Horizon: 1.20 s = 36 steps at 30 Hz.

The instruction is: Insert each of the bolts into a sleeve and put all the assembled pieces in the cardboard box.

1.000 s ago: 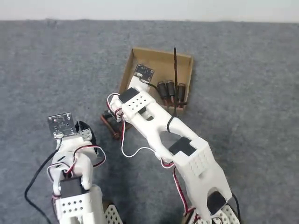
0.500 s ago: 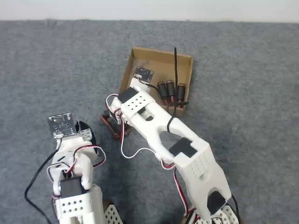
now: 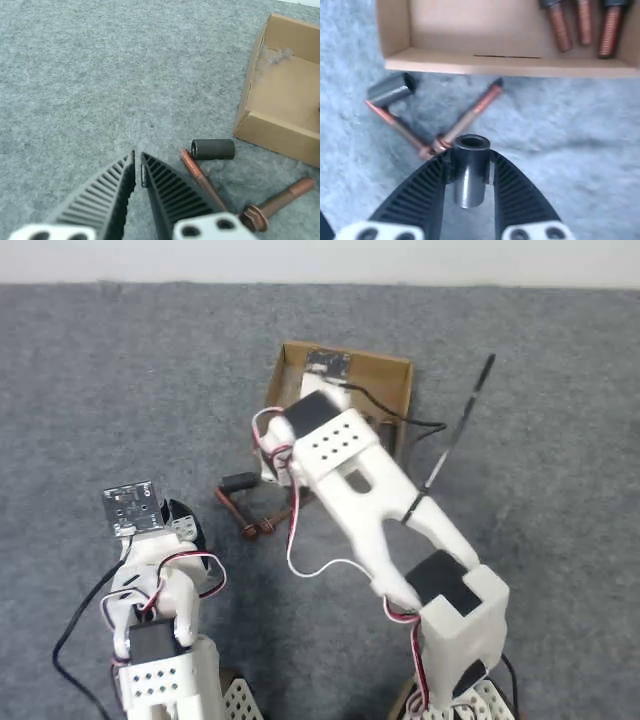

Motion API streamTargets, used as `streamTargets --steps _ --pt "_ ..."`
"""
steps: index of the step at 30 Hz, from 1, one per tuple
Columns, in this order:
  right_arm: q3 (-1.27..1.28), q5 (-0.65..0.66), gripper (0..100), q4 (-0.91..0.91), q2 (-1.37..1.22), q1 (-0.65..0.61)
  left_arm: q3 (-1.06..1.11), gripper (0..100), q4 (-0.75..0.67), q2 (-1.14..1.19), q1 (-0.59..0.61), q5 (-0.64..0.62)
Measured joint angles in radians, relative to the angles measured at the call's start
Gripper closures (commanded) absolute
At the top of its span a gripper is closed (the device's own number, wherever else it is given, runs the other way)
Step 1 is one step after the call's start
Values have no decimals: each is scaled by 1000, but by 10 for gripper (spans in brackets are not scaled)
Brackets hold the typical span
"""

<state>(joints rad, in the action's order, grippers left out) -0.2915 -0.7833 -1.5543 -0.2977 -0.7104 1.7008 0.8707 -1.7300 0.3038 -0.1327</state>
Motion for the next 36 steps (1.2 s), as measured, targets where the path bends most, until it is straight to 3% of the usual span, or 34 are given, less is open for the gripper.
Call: streamTargets --steps 7,21,36 --pt "23 61 991 -49 12 60 0 977 0 0 0 0" --pt "161 259 991 -57 25 334 0 977 0 0 0 0" --pt "631 377 991 54 371 420 0 977 0 0 0 0"
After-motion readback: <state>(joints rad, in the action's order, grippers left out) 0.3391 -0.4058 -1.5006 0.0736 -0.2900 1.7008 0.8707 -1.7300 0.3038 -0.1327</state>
